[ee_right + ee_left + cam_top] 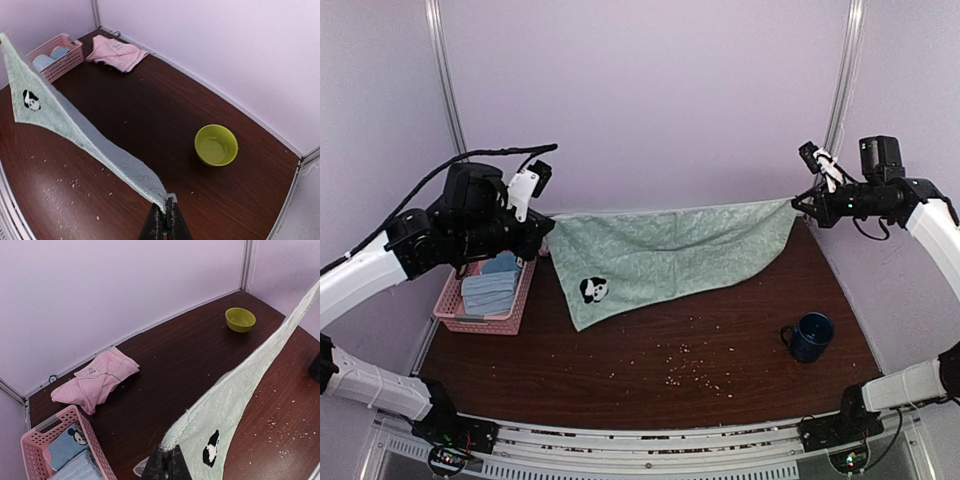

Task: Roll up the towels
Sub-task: Flatten out the towel at the center of the board.

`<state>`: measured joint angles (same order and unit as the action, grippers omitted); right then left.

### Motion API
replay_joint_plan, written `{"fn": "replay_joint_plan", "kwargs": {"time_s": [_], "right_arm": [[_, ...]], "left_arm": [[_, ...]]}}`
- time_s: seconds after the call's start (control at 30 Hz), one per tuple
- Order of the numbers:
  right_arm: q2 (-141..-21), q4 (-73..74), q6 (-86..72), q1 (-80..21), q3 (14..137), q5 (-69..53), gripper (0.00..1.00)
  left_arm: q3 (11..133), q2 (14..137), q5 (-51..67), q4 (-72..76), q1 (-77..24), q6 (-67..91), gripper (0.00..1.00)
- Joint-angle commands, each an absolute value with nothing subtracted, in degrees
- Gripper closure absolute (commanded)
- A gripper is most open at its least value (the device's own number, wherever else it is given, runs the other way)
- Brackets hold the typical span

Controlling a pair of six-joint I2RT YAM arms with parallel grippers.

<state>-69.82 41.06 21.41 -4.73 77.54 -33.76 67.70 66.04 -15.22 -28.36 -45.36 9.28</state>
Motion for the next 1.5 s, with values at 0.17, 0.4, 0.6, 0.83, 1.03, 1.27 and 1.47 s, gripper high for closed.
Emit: {"fn": "replay_joint_plan", "kwargs": {"time_s": [0.17,0.4,0.6,0.83,1.03,1.27,1.47], "right_arm": [[-53.41,64.12,44.57,-4.57,70.59,-46.81,1.00],[-54.51,62.61,43.87,-4.13,62.98,-46.08,1.00],[-65.59,45.37,31.07,-4.13,59.39,-39.99,1.00],[-84.70,37.42,26.34,-4.43,64.32,-37.21,1.00],[-98.55,35.39,23.62,-5.16,72.02,-33.48,1.00],[-106.02,28.68,17.10,-6.16,75.94,-25.33,1.00],[-108.35,27.27,12.92,-7.04,79.01,-23.04,0.93]], "left_arm": [[59.05,49.72,-3.63,-28.38,-56.73,16.35,1.00],[58.25,53.04,-17.47,-35.59,-59.22,21.11,1.00],[62.72,72.44,-14.52,-34.23,-45.92,20.07,1.00],[69.58,92.91,-15.19,-29.01,-40.39,17.52,1.00],[73.70,103.06,-16.31,-27.26,-37.70,15.74,1.00],[75.59,107.71,-17.51,-24.68,-35.06,15.93,1.00],[80.32,111.18,-17.21,-24.84,-33.78,14.26,1.00]]}}
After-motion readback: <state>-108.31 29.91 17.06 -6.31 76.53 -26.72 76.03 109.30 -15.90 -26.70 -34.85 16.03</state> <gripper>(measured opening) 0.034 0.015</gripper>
